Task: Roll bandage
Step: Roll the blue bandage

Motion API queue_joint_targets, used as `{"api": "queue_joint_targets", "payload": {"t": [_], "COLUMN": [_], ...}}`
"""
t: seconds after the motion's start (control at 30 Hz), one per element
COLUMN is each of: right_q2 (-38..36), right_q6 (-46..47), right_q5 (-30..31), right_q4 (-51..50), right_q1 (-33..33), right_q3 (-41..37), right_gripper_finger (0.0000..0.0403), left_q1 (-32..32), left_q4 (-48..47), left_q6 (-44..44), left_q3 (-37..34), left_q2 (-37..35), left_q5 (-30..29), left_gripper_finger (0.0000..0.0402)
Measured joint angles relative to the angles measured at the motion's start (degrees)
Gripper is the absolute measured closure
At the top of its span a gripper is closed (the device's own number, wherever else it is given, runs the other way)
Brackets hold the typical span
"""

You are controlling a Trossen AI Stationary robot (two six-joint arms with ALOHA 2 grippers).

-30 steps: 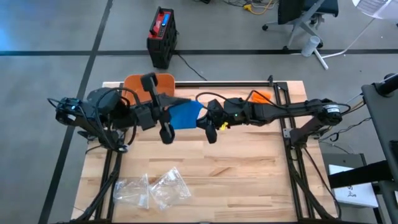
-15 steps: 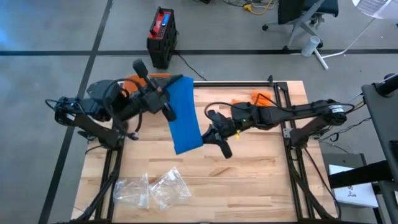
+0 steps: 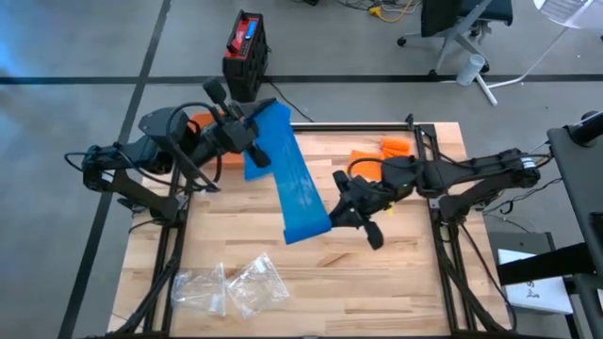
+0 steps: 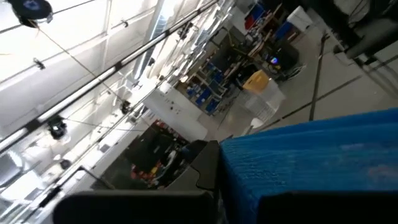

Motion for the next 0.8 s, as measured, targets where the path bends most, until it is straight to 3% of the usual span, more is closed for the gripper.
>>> {"api": "queue_joint_targets", "payload": {"t": [0.1, 0.47, 0.63, 0.8], "right_q2": [-0.8, -1.5, -2.3, -3.1], "right_q6": [-1.4, -9.3, -17.6, -21.6], "right_q5": [-0.6, -0.5, 3.5, 5.2], "right_q4": [0.5, 3.2, 3.5, 3.9], "right_q1": [0.3, 2.6, 3.8, 4.2], "right_q3": [0.0, -0.1, -0.1, 0.2], "right_gripper_finger": [0.0400, 0.0400, 0.0400, 0.0400], "left_q1": [0.2, 0.9, 1.8, 1.7], "left_q4": [-1.9, -9.2, -15.2, -18.4], "left_q6": [-2.3, -9.4, -18.6, -24.2], "left_q3": [-0.3, -0.8, -0.9, -4.0], "left_q2": [0.0, 0.5, 0.4, 0.3], "left_q5": [2.4, 3.0, 10.5, 12.6], "left_gripper_finger": [0.0401, 0.0401, 0.0401, 0.0401]}}
